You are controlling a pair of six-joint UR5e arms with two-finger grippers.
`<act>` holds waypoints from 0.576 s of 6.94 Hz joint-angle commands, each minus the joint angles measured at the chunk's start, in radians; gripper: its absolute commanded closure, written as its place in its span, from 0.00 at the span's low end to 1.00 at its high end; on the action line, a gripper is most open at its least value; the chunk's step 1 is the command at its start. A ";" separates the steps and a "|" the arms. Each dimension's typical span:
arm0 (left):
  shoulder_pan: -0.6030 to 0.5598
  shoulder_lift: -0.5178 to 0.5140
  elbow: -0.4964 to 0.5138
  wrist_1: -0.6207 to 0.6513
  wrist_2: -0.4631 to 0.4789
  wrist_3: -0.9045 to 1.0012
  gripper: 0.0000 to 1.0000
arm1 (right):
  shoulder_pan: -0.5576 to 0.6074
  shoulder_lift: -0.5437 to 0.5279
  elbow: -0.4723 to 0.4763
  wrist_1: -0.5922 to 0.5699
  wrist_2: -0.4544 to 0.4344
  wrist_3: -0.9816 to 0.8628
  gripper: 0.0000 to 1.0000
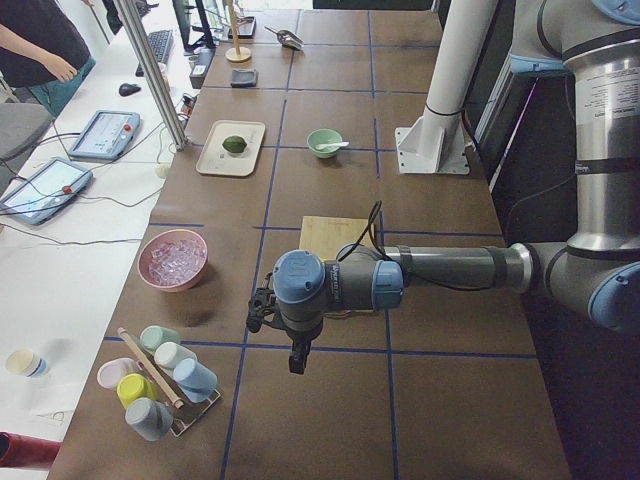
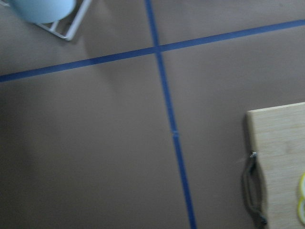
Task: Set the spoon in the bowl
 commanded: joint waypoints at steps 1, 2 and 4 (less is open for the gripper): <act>-0.009 -0.010 0.005 0.003 0.002 0.005 0.00 | 0.000 0.005 0.002 0.000 0.000 0.001 0.00; -0.009 -0.010 -0.016 -0.004 0.005 0.011 0.00 | 0.000 0.006 -0.001 0.000 0.000 0.001 0.00; -0.007 -0.008 -0.019 -0.009 -0.004 0.016 0.00 | 0.000 0.008 0.000 0.000 0.000 0.004 0.00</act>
